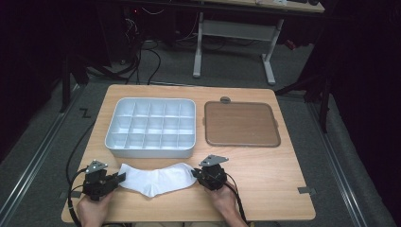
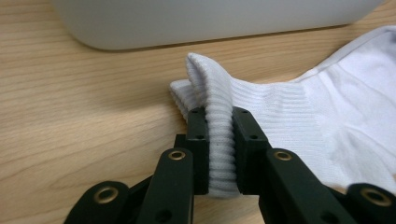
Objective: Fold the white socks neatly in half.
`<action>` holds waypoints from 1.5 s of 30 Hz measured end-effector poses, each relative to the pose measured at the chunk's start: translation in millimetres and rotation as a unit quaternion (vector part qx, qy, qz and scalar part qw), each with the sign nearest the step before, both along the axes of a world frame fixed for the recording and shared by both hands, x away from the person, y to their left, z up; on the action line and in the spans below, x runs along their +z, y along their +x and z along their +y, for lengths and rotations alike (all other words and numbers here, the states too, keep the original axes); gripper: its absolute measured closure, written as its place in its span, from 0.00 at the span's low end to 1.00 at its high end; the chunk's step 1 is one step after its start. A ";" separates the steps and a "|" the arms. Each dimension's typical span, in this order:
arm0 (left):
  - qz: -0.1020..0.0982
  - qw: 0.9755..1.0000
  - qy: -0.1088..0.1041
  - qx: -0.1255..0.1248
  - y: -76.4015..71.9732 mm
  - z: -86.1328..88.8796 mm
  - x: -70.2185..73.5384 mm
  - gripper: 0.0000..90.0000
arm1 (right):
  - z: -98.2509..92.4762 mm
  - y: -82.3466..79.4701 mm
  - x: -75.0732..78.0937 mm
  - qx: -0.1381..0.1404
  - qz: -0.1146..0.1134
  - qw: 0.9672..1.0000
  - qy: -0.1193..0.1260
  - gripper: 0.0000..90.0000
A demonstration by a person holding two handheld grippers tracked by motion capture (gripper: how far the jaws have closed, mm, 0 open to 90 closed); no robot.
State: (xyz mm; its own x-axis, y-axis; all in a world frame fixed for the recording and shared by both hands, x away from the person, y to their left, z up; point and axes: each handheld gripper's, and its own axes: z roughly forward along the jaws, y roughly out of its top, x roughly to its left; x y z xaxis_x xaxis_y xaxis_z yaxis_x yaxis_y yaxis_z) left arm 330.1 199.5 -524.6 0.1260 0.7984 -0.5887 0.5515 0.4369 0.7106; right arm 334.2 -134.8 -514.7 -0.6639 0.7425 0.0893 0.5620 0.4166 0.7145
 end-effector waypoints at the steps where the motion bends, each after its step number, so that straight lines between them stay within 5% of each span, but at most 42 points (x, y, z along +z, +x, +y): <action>1: -0.002 1.000 -0.001 -0.003 -0.3 -2.2 0.8 0.88 | -2.5 -0.6 0.1 -0.002 -0.001 1.000 0.000 0.96; 19: -0.005 0.997 -0.014 -0.070 8.1 -56.7 6.7 0.88 | -58.0 -14.1 7.3 -0.064 -0.005 0.998 -0.006 0.96; 36: -0.002 0.996 -0.034 -0.089 12.5 -90.6 2.0 0.88 | -96.3 -22.1 0.8 -0.110 -0.009 0.994 -0.009 0.96; 45: -0.003 0.994 -0.017 -0.108 20.1 -112.1 -0.1 0.88 | -113.4 -23.7 -0.9 -0.136 -0.010 0.991 -0.007 0.95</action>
